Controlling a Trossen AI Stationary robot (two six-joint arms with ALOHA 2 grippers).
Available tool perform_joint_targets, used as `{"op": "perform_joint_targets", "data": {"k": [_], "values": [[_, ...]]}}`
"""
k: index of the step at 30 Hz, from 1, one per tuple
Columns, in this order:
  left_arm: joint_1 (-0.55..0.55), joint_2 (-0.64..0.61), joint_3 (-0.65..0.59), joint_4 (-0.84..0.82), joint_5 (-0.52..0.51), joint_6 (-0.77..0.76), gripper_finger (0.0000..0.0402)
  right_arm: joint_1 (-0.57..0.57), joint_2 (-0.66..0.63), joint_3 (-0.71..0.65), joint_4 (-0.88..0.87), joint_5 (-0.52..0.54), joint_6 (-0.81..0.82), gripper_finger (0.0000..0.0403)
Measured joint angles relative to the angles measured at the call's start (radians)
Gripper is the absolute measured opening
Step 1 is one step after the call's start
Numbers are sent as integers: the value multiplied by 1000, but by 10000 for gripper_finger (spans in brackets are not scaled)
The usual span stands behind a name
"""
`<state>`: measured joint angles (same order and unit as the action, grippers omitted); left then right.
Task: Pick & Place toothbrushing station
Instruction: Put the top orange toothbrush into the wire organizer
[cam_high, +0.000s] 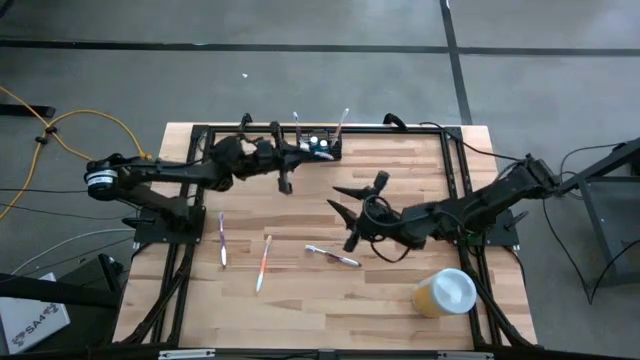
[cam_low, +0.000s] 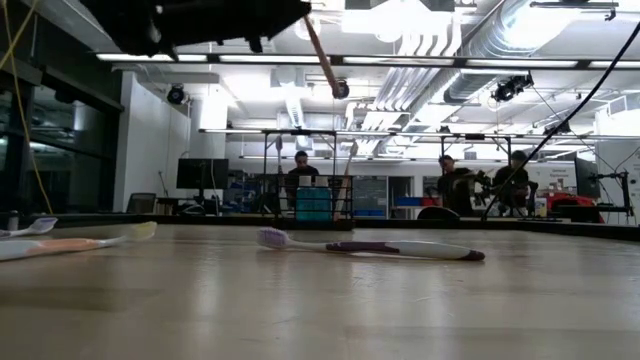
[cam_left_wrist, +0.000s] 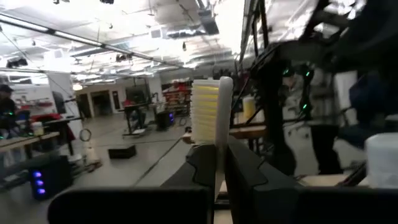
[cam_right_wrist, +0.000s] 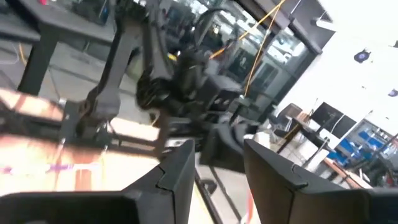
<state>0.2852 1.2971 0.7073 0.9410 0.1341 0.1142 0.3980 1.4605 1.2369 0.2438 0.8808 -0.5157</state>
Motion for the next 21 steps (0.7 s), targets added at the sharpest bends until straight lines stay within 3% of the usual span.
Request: {"op": "perform_joint_targets", "data": {"k": [9, 14, 21], "values": [[149, 263, 101, 92, 52, -42, 5, 128, 2, 0, -161, 153, 107, 128], [208, 411, 166, 164, 72, -92, 5, 220, 2, 0, -190, 312, 130, 128], [254, 463, 225, 120, 51, -88, 5, 309, 2, 0, -199, 470, 157, 128]]}}
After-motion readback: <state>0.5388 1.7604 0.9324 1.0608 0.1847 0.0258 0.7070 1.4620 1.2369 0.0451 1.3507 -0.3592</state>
